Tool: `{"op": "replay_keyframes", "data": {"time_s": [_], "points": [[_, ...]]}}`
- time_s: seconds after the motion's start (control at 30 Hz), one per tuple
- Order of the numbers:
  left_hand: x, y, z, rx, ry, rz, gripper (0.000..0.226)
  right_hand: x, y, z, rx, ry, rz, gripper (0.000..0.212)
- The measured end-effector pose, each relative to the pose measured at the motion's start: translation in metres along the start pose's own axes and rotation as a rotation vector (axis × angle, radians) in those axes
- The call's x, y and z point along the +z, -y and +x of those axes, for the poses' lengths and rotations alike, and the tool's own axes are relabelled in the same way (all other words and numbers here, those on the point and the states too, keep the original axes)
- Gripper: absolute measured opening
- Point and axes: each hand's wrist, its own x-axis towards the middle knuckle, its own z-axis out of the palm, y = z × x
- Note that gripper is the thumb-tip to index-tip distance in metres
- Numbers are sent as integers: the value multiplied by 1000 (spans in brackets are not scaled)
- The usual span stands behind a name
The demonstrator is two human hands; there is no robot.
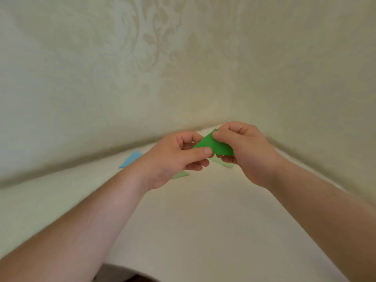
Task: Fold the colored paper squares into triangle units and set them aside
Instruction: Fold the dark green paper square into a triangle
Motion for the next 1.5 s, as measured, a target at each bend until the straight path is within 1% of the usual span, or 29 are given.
{"op": "replay_keyframes", "data": {"time_s": [0.07,0.13,0.23,0.3,0.4,0.47,0.57,0.67,0.73,0.77,0.83,0.9,0.93,1.0,1.1,1.17,1.23,1.3,1.33,1.43,1.5], "points": [[-14,1,-21,-9,-16,7,8,16,3,-9,12,53,-43,20],[-33,5,-40,12,-103,72,7,37,1,-15,36,107,-65,22],[-70,15,-72,22,-219,211,11,78,-8,-19,22,196,-116,21],[-97,23,-95,6,-270,324,13,110,-14,-19,-5,238,-208,21],[-128,31,-127,-34,-333,358,19,155,-23,-15,-66,256,-339,25],[-147,37,-143,-75,-392,390,16,179,-26,-12,-82,235,-370,23],[-171,50,-163,-139,-469,536,9,205,-32,-9,-90,222,-405,26],[-181,59,-179,-158,-513,698,9,228,-38,-7,-186,237,-514,16],[-183,63,-187,-154,-557,822,6,238,-43,-6,-286,255,-638,4],[-185,65,-189,-142,-581,885,6,240,-46,-6,-338,260,-699,4],[-186,69,-193,-122,-599,970,7,237,-52,-9,-450,264,-806,11],[-186,72,-196,-116,-601,981,3,228,-52,-19,-533,275,-885,16],[-185,72,-198,-123,-605,985,3,224,-51,-24,-558,286,-931,18],[-180,74,-203,-155,-614,1010,12,220,-44,-36,-583,325,-1007,23],[-173,73,-211,-90,-675,1111,24,225,-29,-51,-548,412,-1093,32],[-167,73,-213,-74,-615,1158,37,231,-25,-54,-512,456,-1163,41],[-161,75,-211,-132,-490,1209,50,237,-27,-53,-470,515,-1231,55],[-156,76,-208,-156,-396,1284,59,241,-32,-47,-402,588,-1290,65],[-156,76,-207,-153,-372,1307,61,242,-35,-44,-374,616,-1308,67],[-159,77,-195,-173,-347,1329,48,240,-40,-33,-327,623,-1340,68],[-163,77,-180,-204,-324,1368,46,240,-42,-25,-286,594,-1352,69]]}}
